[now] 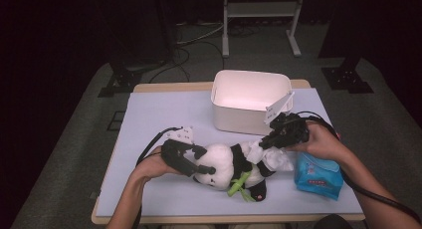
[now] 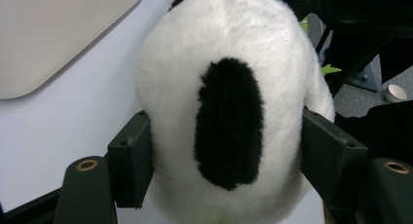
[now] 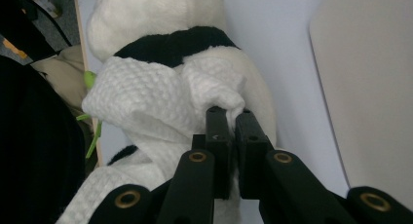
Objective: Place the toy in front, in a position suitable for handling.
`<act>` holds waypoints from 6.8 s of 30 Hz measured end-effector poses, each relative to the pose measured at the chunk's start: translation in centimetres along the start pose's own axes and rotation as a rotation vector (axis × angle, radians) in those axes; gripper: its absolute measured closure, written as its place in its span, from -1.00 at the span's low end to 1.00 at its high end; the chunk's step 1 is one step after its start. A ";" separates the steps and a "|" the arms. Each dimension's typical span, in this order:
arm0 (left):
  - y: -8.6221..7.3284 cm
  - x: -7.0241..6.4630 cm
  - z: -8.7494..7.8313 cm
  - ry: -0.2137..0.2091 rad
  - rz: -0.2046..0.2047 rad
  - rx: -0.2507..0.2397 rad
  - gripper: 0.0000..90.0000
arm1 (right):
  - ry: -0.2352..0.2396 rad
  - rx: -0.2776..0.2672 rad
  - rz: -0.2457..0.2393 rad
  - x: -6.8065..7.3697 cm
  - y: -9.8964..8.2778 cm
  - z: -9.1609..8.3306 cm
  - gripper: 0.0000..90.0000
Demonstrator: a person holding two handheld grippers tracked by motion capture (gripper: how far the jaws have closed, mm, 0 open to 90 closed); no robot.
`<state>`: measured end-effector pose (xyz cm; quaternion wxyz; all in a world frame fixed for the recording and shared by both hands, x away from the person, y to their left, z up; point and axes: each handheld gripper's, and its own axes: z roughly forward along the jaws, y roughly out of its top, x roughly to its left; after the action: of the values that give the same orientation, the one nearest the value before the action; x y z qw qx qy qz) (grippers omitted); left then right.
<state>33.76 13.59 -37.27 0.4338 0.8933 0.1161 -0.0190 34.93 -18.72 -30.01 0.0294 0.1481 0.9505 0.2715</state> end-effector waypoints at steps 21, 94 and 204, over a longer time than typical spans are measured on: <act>0.4 0.0 0.0 0.004 -0.007 0.002 -0.36 | 0.073 0.000 -0.110 1.4 7.6 4.8 0.91; 3.3 0.5 2.1 -0.049 -0.067 0.113 -0.46 | 0.103 -0.062 0.024 0.3 -0.8 1.7 0.92; 2.1 0.8 2.2 -0.098 -0.133 0.162 -0.98 | 0.156 -0.041 -0.040 1.0 3.0 3.3 0.91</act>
<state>35.16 10.82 -37.17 0.3630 0.9138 0.1518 -0.1006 35.22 -14.28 -31.24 -0.0363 0.1068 0.9469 0.3010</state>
